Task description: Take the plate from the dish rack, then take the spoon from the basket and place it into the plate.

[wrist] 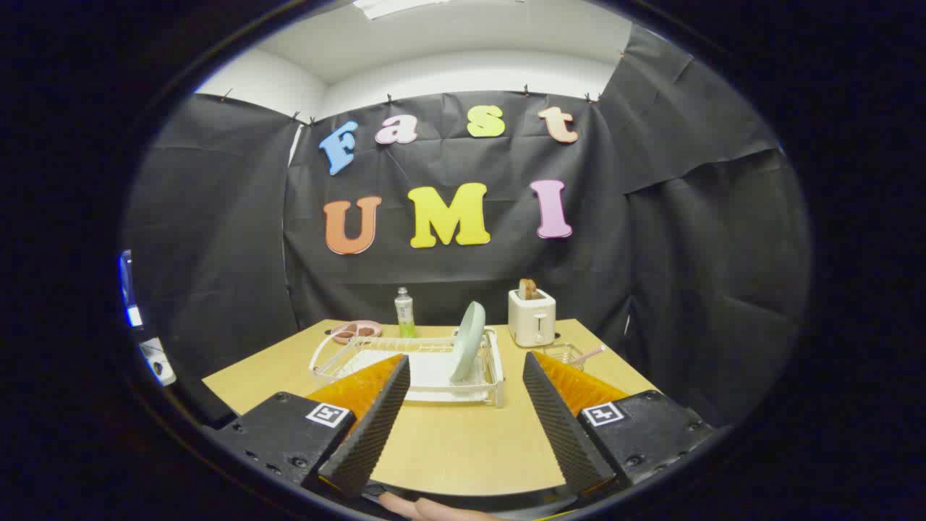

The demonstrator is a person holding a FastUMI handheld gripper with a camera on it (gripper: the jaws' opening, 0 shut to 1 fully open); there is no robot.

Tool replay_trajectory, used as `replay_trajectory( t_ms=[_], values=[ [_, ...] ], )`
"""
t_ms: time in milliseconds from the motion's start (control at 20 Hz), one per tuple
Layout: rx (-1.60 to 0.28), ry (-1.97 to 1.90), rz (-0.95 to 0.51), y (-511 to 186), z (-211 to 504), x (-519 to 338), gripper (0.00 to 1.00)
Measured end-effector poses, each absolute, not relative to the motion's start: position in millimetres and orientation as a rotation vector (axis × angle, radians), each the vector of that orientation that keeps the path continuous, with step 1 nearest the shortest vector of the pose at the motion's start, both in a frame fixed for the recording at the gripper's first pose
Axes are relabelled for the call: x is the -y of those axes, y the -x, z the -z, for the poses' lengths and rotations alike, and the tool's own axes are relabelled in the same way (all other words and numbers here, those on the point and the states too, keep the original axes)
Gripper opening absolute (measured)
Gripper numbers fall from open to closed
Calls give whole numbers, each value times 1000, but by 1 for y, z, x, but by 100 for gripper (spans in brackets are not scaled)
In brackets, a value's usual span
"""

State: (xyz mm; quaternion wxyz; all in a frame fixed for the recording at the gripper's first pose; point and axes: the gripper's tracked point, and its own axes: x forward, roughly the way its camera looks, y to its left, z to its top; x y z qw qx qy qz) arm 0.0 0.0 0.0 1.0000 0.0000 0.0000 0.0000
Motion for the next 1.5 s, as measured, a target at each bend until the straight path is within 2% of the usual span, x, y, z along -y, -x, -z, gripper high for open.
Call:
replay_trajectory(
  t_ms=[850,1200,1500],
  values=[
    [-48,-5,21,-24,0,-1,100],
    [-154,93,65,-101,-37,-8,100],
    [-405,161,105,-202,-62,-9,100]
  ],
)
